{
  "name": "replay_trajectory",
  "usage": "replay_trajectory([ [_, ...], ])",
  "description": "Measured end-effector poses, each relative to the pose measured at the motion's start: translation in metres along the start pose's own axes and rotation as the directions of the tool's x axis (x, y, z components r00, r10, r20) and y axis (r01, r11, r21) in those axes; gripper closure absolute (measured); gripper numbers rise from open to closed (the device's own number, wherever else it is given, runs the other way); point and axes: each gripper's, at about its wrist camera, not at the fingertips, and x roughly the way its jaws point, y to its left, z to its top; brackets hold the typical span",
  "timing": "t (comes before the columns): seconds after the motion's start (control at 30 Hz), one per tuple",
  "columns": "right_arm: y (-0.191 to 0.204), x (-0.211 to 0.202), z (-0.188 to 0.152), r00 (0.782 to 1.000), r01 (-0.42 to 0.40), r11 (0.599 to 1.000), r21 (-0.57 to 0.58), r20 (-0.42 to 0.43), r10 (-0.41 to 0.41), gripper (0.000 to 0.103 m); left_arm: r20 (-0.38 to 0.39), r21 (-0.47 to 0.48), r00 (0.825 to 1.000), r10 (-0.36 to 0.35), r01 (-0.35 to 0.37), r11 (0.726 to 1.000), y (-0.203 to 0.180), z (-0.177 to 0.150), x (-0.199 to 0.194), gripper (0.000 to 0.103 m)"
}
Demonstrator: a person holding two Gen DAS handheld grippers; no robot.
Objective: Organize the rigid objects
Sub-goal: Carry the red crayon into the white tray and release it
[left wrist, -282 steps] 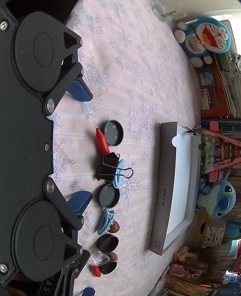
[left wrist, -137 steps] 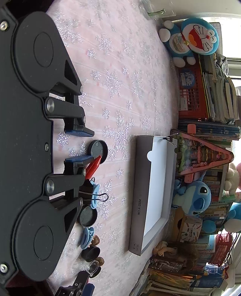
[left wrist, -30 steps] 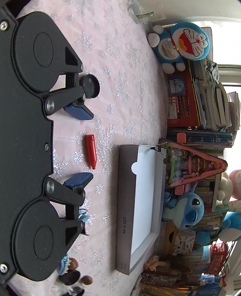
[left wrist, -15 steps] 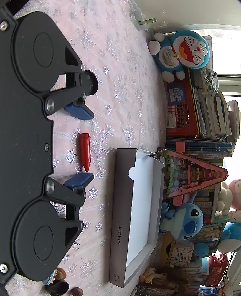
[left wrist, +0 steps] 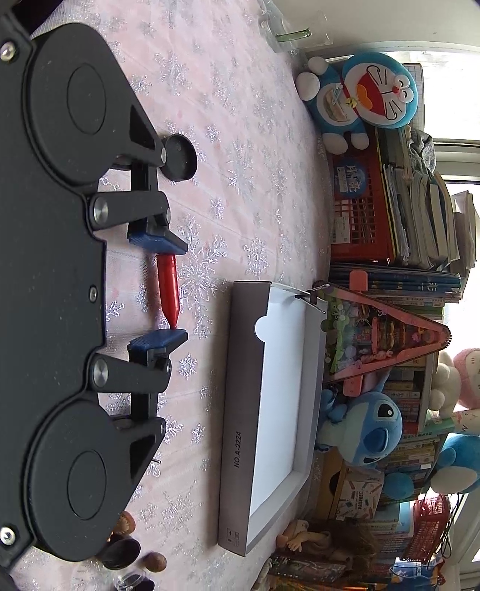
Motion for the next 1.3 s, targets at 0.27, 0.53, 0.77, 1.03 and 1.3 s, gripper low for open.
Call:
replay_trajectory([
  [0.27,-0.005,-0.004,0.019,0.999,0.005,1.000,0.019,0.044,-0.006,0.053,0.040,0.011,0.999,-0.034,0.033,0.999,0.006,0.014,-0.020,0.062],
  [0.53,-0.006,0.011,0.038,0.999,-0.014,0.999,0.051,0.046,0.012,0.054,0.067,0.022,0.995,-0.071,0.069,0.997,0.006,0.033,-0.029,0.062],
  [0.77,-0.014,0.037,0.062,0.998,-0.062,0.989,0.133,-0.004,0.063,0.054,0.043,0.042,0.989,-0.139,0.137,0.990,-0.002,0.057,-0.020,0.062],
  [1.03,-0.022,0.082,0.116,0.983,-0.127,0.977,0.173,-0.112,0.148,0.054,-0.062,0.031,0.968,-0.245,0.247,0.969,-0.017,0.097,0.014,0.062],
  [1.3,-0.016,0.153,0.163,0.943,-0.157,0.972,0.173,-0.266,0.200,0.054,-0.183,0.004,0.937,-0.298,0.304,0.953,-0.042,0.149,0.078,0.062],
])
